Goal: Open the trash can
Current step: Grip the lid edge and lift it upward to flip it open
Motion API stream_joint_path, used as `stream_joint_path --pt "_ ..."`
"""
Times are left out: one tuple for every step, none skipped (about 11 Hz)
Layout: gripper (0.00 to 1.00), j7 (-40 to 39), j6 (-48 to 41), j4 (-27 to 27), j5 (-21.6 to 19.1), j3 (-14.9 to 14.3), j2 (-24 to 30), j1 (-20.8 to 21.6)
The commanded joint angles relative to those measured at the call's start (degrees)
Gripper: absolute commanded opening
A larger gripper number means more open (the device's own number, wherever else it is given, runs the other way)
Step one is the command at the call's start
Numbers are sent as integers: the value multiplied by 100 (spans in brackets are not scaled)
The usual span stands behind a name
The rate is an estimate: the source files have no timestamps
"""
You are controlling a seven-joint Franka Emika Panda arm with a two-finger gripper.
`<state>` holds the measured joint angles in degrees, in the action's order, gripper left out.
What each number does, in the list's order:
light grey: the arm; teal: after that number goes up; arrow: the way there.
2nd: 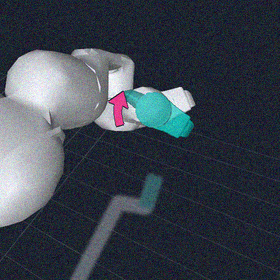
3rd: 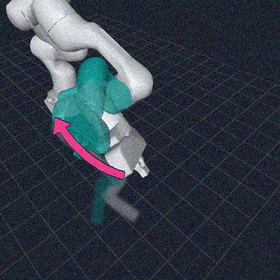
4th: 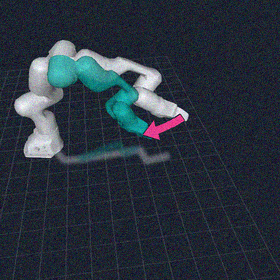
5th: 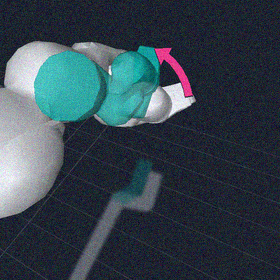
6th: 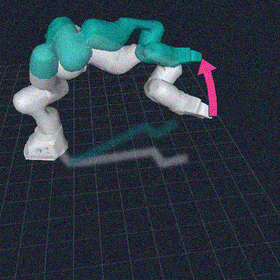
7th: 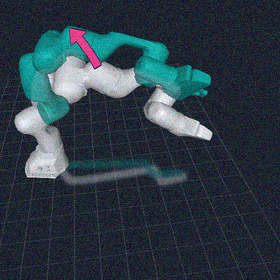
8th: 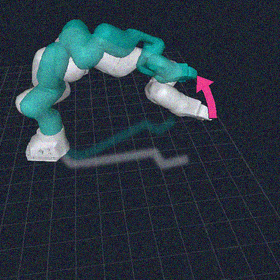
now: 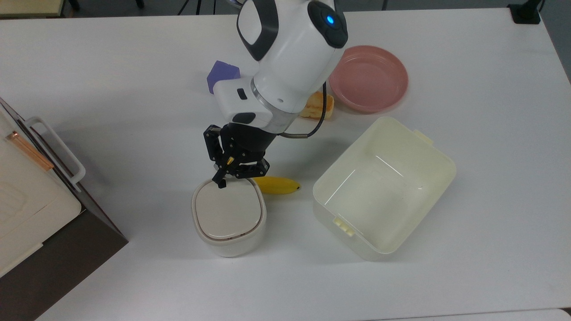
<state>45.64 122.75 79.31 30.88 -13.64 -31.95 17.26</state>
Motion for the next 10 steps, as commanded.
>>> stream_joint_path --pt "3 155 -31 -109 233 -60 -188 50" --pt "3 277 -31 -74 365 -51 -223 58" --pt "3 339 -14 -82 392 -51 -206 50" --pt "3 357 12 -126 314 -34 -93 6" --pt "3 297 21 -109 -87 -16 195 -168" --pt "2 -35 65 -65 -805 -16 598 -318" --pt "3 -777 91 -21 -1673 -77 968 -406" --pt "3 -1620 31 127 -2300 -95 1198 -459" --pt "3 -1994 -170 190 -2393 -95 1322 -469" --pt "3 -2189 -398 190 -2385 -87 1349 -495"
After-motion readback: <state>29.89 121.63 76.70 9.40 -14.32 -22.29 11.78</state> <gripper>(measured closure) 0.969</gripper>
